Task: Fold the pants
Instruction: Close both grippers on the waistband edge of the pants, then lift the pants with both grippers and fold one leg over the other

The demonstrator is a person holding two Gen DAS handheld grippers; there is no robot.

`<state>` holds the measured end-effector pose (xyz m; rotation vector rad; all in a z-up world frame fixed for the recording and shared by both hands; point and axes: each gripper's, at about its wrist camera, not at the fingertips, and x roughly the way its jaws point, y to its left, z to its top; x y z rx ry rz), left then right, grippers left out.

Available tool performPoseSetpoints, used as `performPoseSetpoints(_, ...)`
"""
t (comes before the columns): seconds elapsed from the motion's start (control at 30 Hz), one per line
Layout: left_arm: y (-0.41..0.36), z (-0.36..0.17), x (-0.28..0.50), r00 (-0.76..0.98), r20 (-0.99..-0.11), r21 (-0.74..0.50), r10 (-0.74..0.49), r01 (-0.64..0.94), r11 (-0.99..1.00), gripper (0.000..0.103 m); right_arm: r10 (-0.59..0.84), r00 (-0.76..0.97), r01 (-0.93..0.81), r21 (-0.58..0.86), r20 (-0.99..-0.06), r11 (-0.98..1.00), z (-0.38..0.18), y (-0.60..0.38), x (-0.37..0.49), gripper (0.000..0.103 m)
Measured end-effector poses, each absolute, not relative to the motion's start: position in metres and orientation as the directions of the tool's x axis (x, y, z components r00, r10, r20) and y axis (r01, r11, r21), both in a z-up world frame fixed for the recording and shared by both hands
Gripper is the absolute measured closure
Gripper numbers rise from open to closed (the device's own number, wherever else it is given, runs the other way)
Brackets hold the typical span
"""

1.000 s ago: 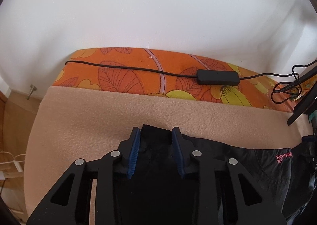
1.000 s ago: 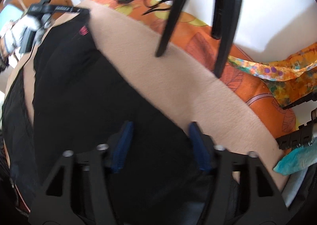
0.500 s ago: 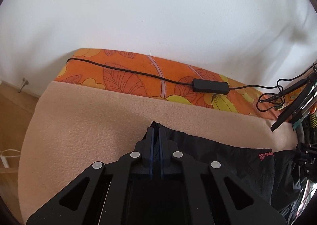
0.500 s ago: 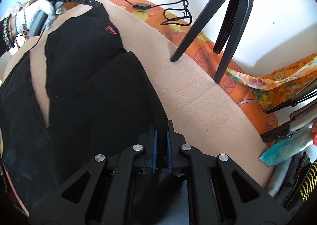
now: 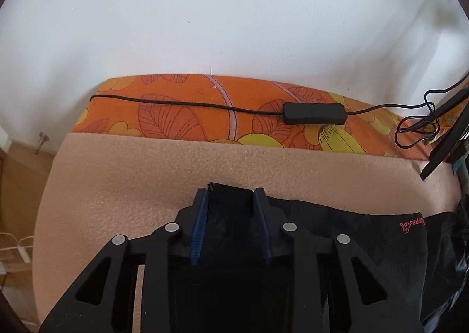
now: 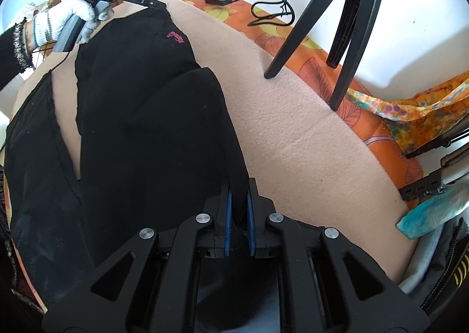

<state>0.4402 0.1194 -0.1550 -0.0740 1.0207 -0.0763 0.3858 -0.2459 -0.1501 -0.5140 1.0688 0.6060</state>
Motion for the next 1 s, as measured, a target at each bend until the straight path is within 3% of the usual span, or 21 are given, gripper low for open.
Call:
performPoseSetpoints(0.1, 0.127, -0.148, 0.435, 0.546, -0.826, -0.146, -0.139, 0.031, 0.989, 0.101, 0.187, 0.385, -0.664, -0.13, -0.904, 0.736, -0.151, -0.244, 0.379, 0.094)
performPoseSetpoints(0.13, 0.128, -0.145, 0.432, 0.557, -0.821, -0.134, -0.127, 0.027, 0.991, 0.102, 0.184, 0.397, -0.659, -0.139, -0.899, 0.739, -0.149, -0.244, 0.377, 0.094)
performPoseSetpoints(0.73, 0.137, -0.073, 0.327, 0.7, -0.703, -0.174, -0.125, 0.002, 0.985, 0.103, 0.23, 0.563, -0.605, -0.206, -0.794, 0.769, -0.055, -0.246, 0.272, 0.096)
performPoseSetpoints(1.0, 0.117, -0.055, 0.279, 0.677, -0.699, -0.258, -0.231, 0.062, 0.964, 0.103, 0.274, 0.543, -0.644, -0.184, -0.794, 0.743, -0.041, -0.232, 0.2, 0.096)
